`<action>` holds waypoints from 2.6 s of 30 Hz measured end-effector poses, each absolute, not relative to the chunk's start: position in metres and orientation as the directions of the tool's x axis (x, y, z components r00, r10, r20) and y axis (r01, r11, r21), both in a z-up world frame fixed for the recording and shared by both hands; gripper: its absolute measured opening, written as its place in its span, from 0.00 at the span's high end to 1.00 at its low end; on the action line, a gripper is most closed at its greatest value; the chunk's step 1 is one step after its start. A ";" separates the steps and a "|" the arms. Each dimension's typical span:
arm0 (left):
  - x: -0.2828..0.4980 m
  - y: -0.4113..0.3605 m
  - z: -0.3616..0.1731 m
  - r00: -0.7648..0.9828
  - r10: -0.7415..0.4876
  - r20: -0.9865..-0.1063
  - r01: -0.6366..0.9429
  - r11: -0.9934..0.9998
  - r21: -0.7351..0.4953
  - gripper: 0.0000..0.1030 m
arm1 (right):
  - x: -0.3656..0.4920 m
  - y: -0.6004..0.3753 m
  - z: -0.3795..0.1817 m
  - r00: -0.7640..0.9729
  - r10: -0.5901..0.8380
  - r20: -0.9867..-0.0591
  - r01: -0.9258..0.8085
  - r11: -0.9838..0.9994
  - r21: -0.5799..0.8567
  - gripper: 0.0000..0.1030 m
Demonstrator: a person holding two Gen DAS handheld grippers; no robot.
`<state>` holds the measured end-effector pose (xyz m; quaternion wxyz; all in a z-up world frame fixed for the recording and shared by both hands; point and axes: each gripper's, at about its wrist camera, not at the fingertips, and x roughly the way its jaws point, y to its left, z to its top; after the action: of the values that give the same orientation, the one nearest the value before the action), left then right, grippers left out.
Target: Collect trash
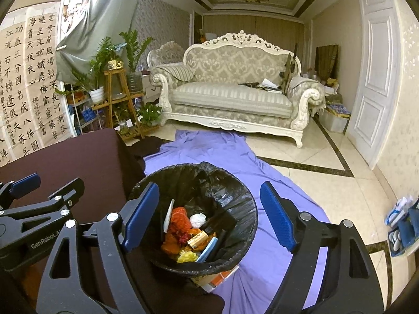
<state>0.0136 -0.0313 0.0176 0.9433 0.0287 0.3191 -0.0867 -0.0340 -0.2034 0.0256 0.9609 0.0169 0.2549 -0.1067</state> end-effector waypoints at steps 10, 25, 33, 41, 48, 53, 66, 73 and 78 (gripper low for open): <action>0.000 -0.020 0.023 0.794 -0.135 -0.593 0.163 0.987 -0.006 0.17 | -0.049 -0.197 0.034 0.858 -0.192 -0.476 0.204 0.979 -0.026 0.24; -0.003 -0.021 0.022 0.794 -0.137 -0.592 0.163 0.987 -0.010 0.17 | -0.053 -0.194 0.037 0.865 -0.197 -0.461 0.205 0.978 -0.032 0.24; -0.005 -0.020 0.024 0.797 -0.136 -0.588 0.162 0.987 -0.008 0.17 | -0.053 -0.194 0.037 0.866 -0.197 -0.460 0.206 0.978 -0.031 0.24; -0.006 -0.020 0.024 0.796 -0.138 -0.590 0.164 0.986 -0.010 0.17 | -0.053 -0.194 0.037 0.866 -0.197 -0.461 0.206 0.978 -0.031 0.24; -0.007 -0.023 0.025 0.795 -0.141 -0.590 0.165 0.986 -0.012 0.17 | -0.053 -0.194 0.037 0.865 -0.197 -0.461 0.206 0.978 -0.031 0.24; -0.008 -0.023 0.026 0.794 -0.141 -0.591 0.164 0.986 -0.014 0.17 | -0.053 -0.194 0.036 0.865 -0.197 -0.461 0.206 0.978 -0.031 0.24; -0.007 -0.023 0.026 0.796 -0.142 -0.588 0.165 0.986 -0.014 0.17 | -0.053 -0.194 0.036 0.865 -0.197 -0.461 0.206 0.978 -0.031 0.24; -0.006 -0.036 0.030 0.804 -0.137 -0.579 0.162 0.987 -0.007 0.17 | -0.053 -0.194 0.036 0.865 -0.196 -0.461 0.206 0.978 -0.030 0.24; -0.005 -0.040 0.032 0.806 -0.135 -0.576 0.159 0.987 -0.008 0.17 | -0.053 -0.194 0.036 0.865 -0.197 -0.461 0.206 0.978 -0.031 0.24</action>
<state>-0.0048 -0.0398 0.0320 0.9500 0.0202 0.3018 -0.0772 -0.0533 -0.1941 0.0359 0.9657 0.0098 0.2378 -0.1042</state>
